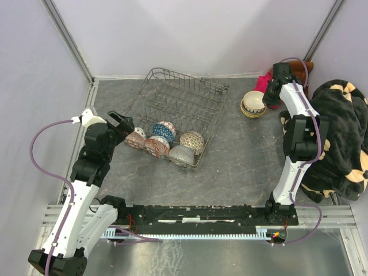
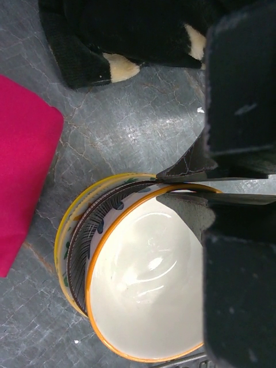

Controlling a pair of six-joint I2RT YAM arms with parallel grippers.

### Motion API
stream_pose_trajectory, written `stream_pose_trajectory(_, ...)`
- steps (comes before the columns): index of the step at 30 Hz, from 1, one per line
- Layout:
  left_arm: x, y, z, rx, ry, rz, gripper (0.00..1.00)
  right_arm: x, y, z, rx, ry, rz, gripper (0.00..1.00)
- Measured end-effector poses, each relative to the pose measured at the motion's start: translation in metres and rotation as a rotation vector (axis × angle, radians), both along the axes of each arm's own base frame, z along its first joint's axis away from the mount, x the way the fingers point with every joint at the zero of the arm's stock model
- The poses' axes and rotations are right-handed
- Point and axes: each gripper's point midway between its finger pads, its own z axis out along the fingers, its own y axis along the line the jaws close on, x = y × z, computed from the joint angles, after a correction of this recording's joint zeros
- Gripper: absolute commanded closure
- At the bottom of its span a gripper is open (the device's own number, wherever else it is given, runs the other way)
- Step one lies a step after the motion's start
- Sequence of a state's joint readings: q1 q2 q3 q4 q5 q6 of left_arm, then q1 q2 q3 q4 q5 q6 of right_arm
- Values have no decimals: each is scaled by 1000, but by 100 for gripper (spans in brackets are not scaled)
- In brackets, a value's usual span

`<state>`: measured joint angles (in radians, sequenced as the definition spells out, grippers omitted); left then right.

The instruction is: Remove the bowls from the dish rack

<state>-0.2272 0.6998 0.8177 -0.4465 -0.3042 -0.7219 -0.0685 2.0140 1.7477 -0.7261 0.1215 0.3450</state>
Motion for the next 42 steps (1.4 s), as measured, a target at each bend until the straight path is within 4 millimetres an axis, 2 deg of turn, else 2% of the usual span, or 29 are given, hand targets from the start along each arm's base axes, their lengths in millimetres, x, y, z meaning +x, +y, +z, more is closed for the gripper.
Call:
stream_pose_trajectory(12,0,0,0,0,0,0,1,6,-2,-12,3,1,-32,99)
stream_pose_trajectory(26,0,0,1,0,-2,0,1,8,-1,-12,15,-8,-49,70)
stream_pose_trajectory(33,-1,0,-1,0,0,1,1,4,-2,-18,18,7,-54,62)
stream_pose_trajectory(38,-1,1,0,-1,-4,1,1,0,-1,-24,19,21,-57,52)
stream_pose_trajectory(42,-2,1,1,-2,-9,1,1,-2,-2,-24,21,22,-60,50)
